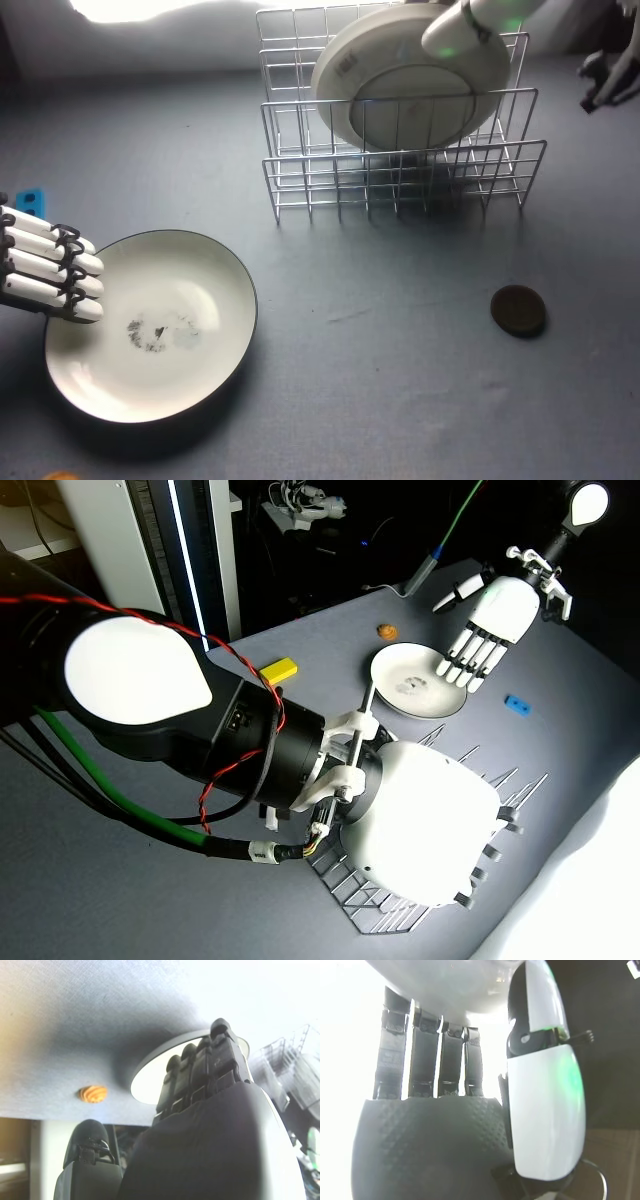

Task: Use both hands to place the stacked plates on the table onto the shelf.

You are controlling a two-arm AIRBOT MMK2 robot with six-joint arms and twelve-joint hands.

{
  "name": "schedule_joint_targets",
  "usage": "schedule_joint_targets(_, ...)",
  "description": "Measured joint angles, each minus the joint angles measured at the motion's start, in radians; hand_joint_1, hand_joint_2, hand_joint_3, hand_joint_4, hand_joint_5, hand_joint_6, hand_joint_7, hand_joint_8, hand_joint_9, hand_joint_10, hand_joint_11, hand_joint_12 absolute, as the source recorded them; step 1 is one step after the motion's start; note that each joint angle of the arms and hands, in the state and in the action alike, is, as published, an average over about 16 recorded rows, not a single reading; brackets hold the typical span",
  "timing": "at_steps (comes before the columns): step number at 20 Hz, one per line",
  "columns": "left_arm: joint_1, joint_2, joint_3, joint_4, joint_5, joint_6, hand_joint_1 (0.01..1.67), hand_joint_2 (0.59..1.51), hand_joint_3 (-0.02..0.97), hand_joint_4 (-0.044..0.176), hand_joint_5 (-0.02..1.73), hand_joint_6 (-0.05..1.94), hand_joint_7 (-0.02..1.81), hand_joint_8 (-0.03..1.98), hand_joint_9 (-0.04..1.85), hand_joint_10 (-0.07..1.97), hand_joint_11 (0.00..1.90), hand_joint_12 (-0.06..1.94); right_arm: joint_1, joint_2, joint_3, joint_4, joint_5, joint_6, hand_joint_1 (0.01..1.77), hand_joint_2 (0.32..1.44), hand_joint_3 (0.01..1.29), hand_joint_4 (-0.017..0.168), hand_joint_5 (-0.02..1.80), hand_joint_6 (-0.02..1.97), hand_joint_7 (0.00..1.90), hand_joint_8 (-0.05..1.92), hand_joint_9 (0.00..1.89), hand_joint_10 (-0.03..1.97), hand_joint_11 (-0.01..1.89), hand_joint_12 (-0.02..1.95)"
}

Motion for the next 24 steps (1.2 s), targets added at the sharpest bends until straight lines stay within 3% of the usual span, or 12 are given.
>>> schedule_joint_targets(8, 0.052, -0.012, 0.012, -0.04, 0.007, -0.012, 0.02, 1.125, 0.016, 0.003, 0.01, 0.0, 0.01, -0.01, -0.02, -0.04, 0.02, 0.01, 0.076, 0.031, -0.045, 0.005, 0.038, -0.131, 1.16, 0.99, 0.01, -0.003, 0.64, 0.09, 0.82, 0.01, 0.9, 0.02, 0.51, 1.21)
schedule_joint_targets(14, 0.101, -0.025, 0.026, -0.076, 0.015, -0.022, 0.02, 1.126, 0.016, 0.0, 0.0, -0.01, 0.0, -0.01, -0.03, -0.05, 0.02, 0.02, 0.124, 0.075, -0.163, 0.161, 0.061, -0.465, 1.01, 1.01, 0.01, -0.003, 0.57, 0.07, 0.7, 0.01, 0.74, 0.02, 0.35, 1.23)
schedule_joint_targets(18, 0.127, -0.033, 0.034, -0.092, 0.019, -0.026, 0.02, 1.125, 0.016, -0.002, -0.01, -0.02, 0.0, -0.01, -0.03, -0.05, 0.03, 0.03, 0.135, 0.109, -0.276, 0.322, 0.073, -0.764, 0.86, 0.98, 0.01, -0.002, 0.42, 0.05, 0.5, 0.01, 0.51, 0.02, 0.22, 0.97)
schedule_joint_targets(24, 0.145, -0.038, 0.04, -0.104, 0.02, -0.031, 0.02, 1.123, 0.016, -0.005, -0.01, -0.03, -0.01, -0.01, -0.03, -0.06, 0.03, 0.04, 0.089, 0.128, -0.433, 0.638, 0.091, -1.246, 0.82, 0.89, 0.01, 0.001, 0.19, 0.04, 0.21, 0.01, 0.21, 0.02, 0.07, 0.57)
